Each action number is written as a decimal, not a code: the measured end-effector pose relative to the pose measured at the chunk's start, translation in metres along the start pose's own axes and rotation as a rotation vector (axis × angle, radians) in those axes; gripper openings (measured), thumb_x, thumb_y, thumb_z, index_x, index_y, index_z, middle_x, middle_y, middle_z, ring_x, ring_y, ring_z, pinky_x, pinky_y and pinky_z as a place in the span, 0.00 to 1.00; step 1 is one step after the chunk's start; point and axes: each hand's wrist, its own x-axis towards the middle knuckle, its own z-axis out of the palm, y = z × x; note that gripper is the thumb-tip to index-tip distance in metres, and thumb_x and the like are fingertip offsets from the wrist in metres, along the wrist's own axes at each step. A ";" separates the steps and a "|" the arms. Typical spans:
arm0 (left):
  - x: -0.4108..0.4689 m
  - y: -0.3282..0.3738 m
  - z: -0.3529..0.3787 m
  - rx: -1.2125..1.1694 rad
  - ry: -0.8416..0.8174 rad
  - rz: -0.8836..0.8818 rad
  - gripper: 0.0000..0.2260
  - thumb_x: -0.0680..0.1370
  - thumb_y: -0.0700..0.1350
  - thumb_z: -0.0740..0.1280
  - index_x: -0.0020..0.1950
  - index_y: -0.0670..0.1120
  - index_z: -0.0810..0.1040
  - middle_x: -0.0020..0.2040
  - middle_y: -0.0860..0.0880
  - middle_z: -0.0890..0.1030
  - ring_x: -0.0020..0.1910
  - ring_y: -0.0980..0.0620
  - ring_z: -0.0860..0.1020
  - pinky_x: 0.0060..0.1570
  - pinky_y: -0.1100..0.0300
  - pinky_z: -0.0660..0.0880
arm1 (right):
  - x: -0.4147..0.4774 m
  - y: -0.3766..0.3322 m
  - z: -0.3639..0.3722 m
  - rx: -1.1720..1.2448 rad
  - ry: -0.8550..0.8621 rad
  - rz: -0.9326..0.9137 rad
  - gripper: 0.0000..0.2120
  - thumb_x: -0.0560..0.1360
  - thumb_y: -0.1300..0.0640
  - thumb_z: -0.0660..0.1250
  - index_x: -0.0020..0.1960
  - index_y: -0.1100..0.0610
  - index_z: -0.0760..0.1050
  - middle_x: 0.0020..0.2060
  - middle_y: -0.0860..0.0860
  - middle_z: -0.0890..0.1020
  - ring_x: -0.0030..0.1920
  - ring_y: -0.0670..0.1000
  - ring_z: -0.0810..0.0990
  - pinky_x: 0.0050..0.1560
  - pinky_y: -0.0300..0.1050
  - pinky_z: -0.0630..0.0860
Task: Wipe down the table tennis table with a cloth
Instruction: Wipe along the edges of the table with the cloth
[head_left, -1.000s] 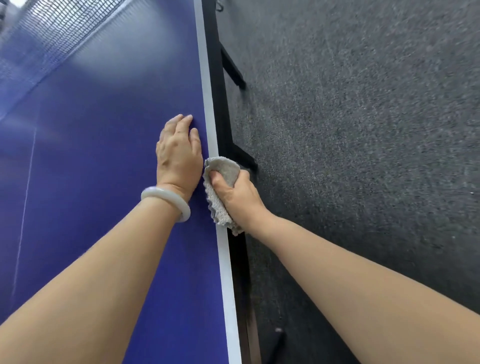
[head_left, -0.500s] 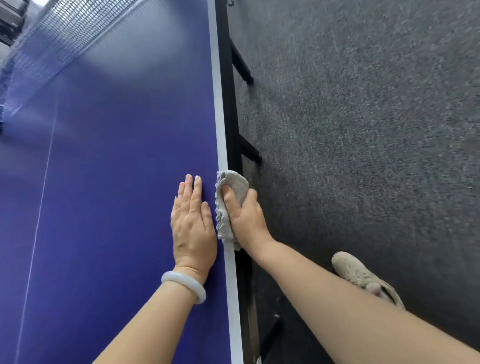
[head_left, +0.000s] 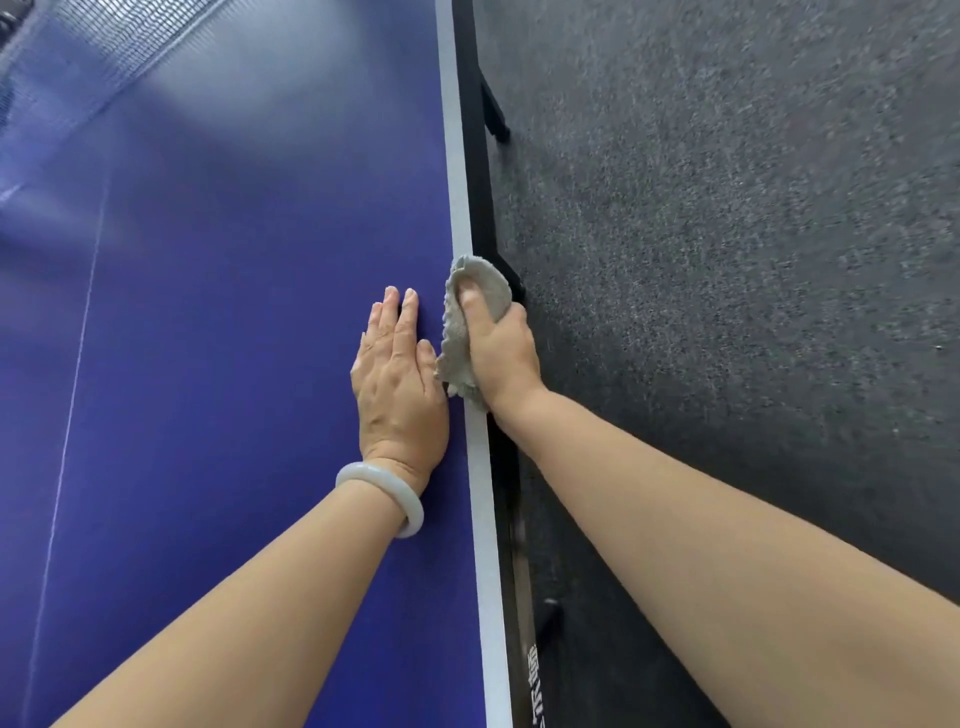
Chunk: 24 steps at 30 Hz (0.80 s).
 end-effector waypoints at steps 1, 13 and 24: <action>0.000 0.000 0.000 0.002 0.002 -0.002 0.21 0.84 0.41 0.53 0.79 0.47 0.60 0.79 0.50 0.57 0.79 0.52 0.53 0.77 0.54 0.49 | -0.004 0.006 0.000 0.015 0.005 -0.013 0.33 0.77 0.34 0.60 0.70 0.59 0.68 0.66 0.56 0.76 0.66 0.56 0.75 0.67 0.53 0.70; 0.004 -0.001 0.002 0.030 0.025 0.011 0.21 0.84 0.42 0.53 0.79 0.47 0.60 0.79 0.49 0.58 0.79 0.51 0.54 0.76 0.54 0.51 | -0.098 0.076 -0.016 0.000 -0.031 0.000 0.31 0.75 0.31 0.59 0.63 0.55 0.70 0.59 0.55 0.79 0.61 0.56 0.78 0.63 0.54 0.73; 0.002 -0.002 0.004 0.030 0.020 -0.023 0.21 0.84 0.44 0.52 0.79 0.50 0.59 0.80 0.53 0.57 0.78 0.55 0.53 0.76 0.58 0.50 | -0.145 0.134 -0.023 0.210 -0.082 0.004 0.13 0.81 0.36 0.51 0.61 0.31 0.70 0.56 0.24 0.76 0.62 0.29 0.73 0.62 0.25 0.66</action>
